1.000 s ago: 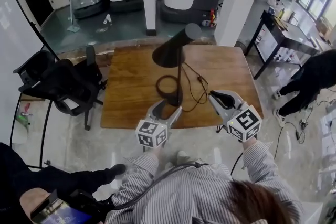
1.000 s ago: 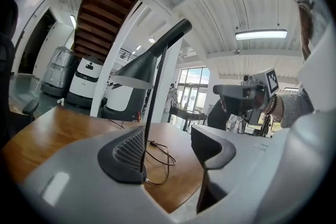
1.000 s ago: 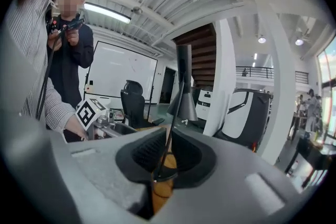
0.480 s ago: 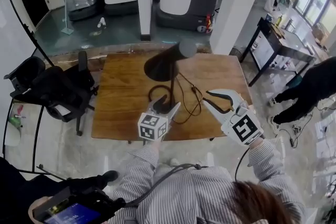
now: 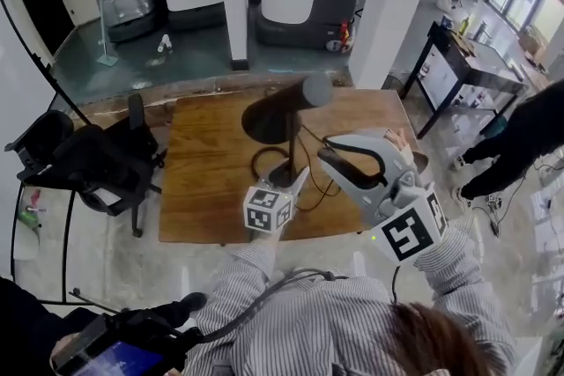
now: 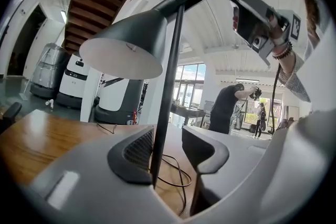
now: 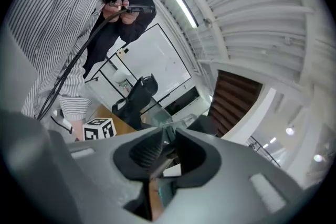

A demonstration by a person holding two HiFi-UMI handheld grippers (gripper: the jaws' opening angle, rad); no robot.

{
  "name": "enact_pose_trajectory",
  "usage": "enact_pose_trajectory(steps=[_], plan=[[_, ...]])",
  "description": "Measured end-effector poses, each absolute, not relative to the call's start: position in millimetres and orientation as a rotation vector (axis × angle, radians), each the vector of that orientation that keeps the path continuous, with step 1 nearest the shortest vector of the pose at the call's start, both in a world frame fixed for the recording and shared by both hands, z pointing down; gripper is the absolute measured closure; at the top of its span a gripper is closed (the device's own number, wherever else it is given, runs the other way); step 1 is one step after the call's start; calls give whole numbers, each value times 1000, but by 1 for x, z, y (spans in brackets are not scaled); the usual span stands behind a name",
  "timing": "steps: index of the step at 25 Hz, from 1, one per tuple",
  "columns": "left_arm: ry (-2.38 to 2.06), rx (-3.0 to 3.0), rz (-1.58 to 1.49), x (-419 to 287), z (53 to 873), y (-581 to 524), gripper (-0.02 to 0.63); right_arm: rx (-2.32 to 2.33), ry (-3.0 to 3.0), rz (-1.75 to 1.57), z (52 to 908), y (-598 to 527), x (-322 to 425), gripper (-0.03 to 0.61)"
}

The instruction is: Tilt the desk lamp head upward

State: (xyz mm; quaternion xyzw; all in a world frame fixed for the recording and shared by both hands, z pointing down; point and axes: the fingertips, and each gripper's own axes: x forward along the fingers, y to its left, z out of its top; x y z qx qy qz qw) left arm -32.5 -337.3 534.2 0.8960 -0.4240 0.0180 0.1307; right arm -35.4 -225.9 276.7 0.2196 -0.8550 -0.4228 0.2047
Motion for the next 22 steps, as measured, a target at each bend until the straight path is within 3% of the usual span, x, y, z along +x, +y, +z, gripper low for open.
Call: enact_pose_trajectory(steps=[5,7,11,22], plan=[[-1245,2572,45,-35,535,-344,512,614,-2511,-1230,227,-240,-33,451],[-1244,2557,27,-39,535,-345,551,623,-2614,-1092,224,-256,-26,405],[-1239,2562,22,-38,536,-345,557,553,-2798,-868,225,-280,-24,345],[-1188,2581,48,-32,542,-350,568,232,-2808,-926,241,-288,-69,327]])
